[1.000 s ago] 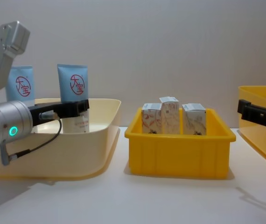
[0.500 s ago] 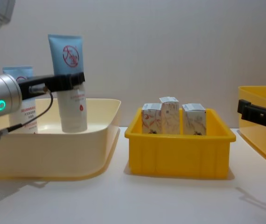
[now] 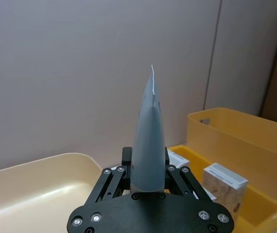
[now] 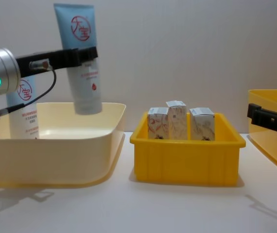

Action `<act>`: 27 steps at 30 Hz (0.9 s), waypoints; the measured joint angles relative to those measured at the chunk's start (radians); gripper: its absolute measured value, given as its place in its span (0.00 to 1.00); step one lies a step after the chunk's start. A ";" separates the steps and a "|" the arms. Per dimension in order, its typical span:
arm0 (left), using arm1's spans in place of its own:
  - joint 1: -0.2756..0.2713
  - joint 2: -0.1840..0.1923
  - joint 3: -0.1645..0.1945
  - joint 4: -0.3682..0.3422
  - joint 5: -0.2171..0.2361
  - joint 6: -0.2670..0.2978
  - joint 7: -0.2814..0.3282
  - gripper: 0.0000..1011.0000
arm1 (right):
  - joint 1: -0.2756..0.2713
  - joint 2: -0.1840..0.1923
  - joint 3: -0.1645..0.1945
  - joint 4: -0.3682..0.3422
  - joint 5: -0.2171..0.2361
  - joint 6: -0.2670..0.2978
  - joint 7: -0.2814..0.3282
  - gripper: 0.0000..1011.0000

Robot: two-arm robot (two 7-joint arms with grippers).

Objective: Bimanual collaborative sorting of washing and personal care products

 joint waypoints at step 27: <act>-0.039 -0.010 0.115 -0.004 -0.113 0.006 -0.284 0.30 | 0.000 0.000 0.000 0.000 0.000 0.000 0.000 0.99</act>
